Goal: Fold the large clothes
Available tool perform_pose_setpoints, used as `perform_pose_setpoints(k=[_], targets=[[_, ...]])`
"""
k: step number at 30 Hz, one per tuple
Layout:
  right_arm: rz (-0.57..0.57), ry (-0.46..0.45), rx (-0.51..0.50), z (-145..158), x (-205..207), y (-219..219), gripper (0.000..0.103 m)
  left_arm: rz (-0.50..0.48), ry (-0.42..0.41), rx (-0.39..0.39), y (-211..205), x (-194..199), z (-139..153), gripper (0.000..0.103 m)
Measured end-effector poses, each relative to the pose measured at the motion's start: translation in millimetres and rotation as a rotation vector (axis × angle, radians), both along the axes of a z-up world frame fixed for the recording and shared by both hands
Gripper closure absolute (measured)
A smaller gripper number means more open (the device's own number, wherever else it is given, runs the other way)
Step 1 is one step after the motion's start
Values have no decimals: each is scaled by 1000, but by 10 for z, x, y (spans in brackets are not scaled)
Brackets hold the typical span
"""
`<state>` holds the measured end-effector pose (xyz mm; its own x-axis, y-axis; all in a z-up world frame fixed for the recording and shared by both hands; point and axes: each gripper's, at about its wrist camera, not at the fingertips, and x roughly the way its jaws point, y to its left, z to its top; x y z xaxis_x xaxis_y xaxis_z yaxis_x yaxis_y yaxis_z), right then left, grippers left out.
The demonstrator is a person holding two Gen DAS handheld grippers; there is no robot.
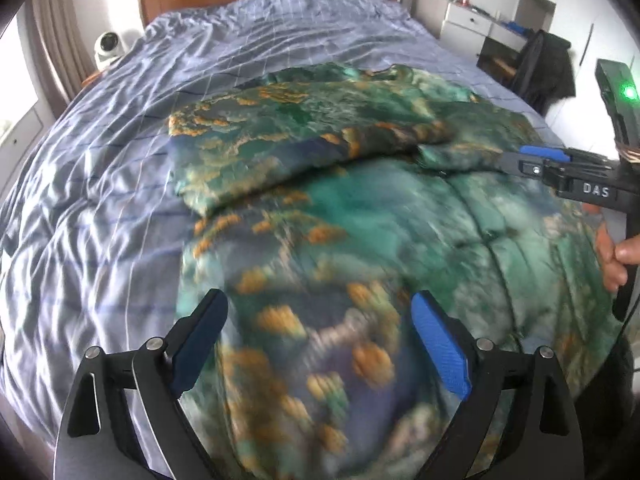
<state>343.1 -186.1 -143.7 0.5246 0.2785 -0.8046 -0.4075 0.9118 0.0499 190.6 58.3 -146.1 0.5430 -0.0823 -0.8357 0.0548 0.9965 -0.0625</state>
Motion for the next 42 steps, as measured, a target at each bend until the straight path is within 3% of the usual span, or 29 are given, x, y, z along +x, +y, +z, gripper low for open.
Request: perform_pose_setpoints(k=[10,18,29,42], targets=[[-39,-147,-66,412,-898,-375,30,-18,-53,46,-234,-435,184,9],[-103,-176,-49,544,-1416,-602,28,-28,-76,66,-316,-706,271,9],[-137,-175,-84,491,-1709,-740,28,-21,-86,100,-325,-925,301,8],[-140,-134,-75,386,-1798,-740,28,32,-57,88,-146,-976,238,8]])
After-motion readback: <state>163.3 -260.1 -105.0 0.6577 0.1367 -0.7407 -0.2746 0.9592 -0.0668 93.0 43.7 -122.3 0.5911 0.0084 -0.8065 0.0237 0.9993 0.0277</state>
